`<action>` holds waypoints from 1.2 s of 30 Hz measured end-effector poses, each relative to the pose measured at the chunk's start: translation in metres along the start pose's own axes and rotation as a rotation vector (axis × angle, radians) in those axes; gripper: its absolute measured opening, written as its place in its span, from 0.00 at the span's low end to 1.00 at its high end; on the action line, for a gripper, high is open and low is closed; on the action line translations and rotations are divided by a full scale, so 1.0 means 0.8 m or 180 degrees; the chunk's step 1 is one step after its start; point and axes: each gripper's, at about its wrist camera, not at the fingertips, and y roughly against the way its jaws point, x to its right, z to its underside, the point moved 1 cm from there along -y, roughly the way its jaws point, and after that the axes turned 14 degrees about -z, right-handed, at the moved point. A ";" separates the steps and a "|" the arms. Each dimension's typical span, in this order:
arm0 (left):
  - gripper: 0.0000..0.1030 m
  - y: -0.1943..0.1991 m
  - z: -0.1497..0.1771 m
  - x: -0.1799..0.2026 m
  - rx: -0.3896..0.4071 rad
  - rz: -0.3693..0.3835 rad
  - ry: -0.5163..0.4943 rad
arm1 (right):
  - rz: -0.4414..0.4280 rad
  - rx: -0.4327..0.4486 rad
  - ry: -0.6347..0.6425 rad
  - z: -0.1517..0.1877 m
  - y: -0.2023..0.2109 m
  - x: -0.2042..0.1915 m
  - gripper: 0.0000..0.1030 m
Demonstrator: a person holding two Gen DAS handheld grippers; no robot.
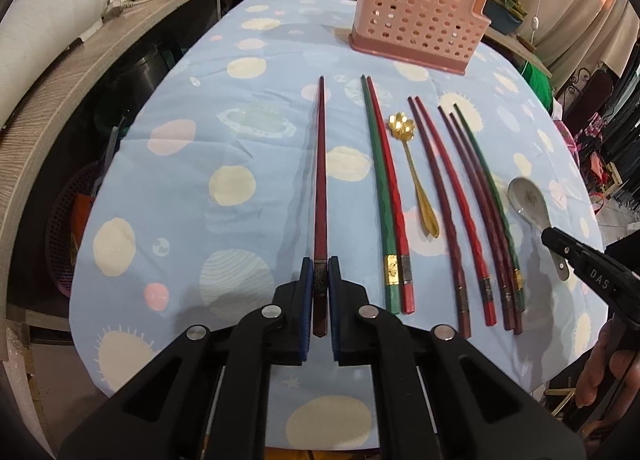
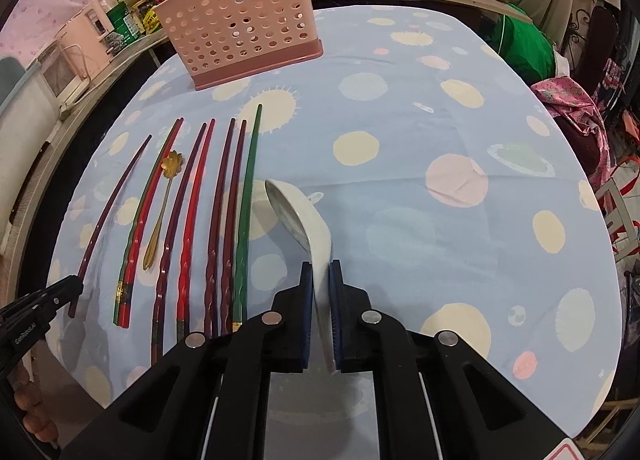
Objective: Organize utensils
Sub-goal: 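Lift the spoon with the right tool while the left tool lifts the chopstick toward the pink caddy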
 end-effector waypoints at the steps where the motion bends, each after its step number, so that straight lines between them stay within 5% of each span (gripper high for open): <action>1: 0.07 0.005 -0.002 -0.002 0.0027 0.0006 0.0013 | -0.0005 0.0015 -0.0007 0.000 0.004 0.001 0.08; 15: 0.07 0.102 -0.093 -0.012 0.0700 0.0164 0.0209 | -0.0162 0.0403 -0.0023 -0.056 0.072 -0.003 0.08; 29: 0.07 0.194 -0.288 -0.011 0.1623 0.0170 0.0453 | -0.0356 0.0822 0.0039 -0.238 0.075 -0.016 0.08; 36: 0.07 0.230 -0.370 -0.006 0.2027 0.0277 0.0651 | -0.0399 0.0615 -0.0055 -0.314 0.024 -0.015 0.08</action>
